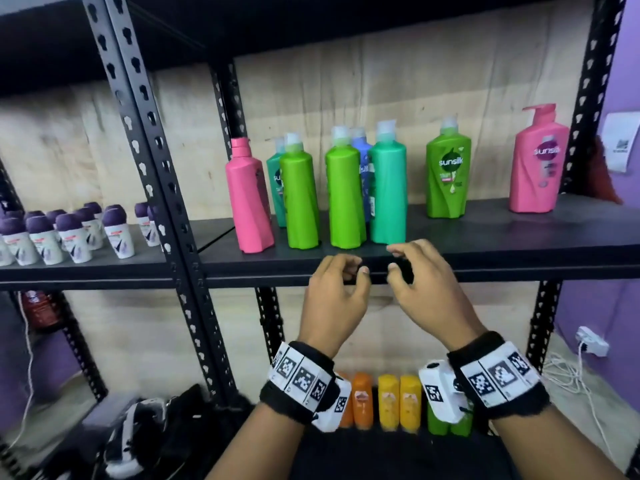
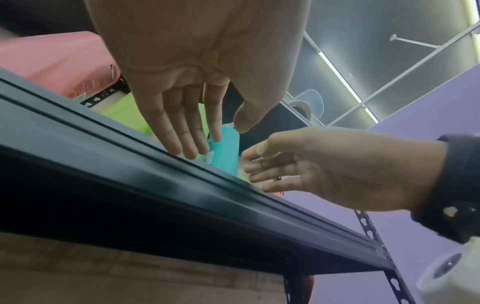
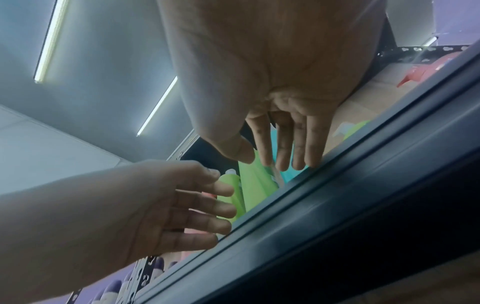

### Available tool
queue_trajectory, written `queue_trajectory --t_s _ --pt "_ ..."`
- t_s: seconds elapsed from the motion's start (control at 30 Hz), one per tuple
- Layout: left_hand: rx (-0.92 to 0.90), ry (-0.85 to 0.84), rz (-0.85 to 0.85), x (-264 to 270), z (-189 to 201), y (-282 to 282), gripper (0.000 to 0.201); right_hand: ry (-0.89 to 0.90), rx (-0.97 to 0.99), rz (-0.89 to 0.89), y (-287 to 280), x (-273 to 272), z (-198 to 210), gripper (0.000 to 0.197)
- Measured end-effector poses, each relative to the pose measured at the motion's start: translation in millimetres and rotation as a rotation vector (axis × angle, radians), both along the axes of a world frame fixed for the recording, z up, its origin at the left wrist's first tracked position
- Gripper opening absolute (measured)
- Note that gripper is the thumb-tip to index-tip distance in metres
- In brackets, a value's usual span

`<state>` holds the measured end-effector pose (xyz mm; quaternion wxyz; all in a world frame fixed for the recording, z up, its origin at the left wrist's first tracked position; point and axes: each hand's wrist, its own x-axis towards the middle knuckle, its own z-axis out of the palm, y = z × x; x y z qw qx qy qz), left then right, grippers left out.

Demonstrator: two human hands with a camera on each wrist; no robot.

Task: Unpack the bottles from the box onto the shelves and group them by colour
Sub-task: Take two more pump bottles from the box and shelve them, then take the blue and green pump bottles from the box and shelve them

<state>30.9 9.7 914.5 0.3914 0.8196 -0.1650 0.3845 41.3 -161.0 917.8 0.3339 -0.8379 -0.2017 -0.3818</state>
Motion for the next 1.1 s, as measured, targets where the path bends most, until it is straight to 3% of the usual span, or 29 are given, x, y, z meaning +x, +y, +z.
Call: queue_trajectory --t_s 0.2,0.4,0.53,0.73,0.83,0.97,1.1 --pt "0.105 0.3 0.038 1 -50 8 0.016 0.184 -0.147 -0.013 4 -11 -46 0.014" --pt "0.268 0.639 0.081 -3 -120 16 0.025 0.518 -0.296 0.008 9 -13 -114 0.015" --pt "0.353 0.78 0.059 -12 -170 20 0.028 0.731 -0.394 -0.013 11 -21 -164 0.018" --pt "0.417 0.99 0.028 -30 -245 25 0.028 0.966 -0.525 0.106 14 -44 -237 0.021" --pt "0.455 1.098 0.038 -41 -275 27 0.03 1.1 -0.516 0.146 14 -56 -271 0.033" --pt "0.522 1.257 0.026 -58 -312 33 0.034 1.212 -0.547 0.135 14 -76 -304 0.022" --pt "0.575 1.32 0.055 -73 -349 39 0.035 1.3 -0.594 0.16 19 -92 -330 0.026"
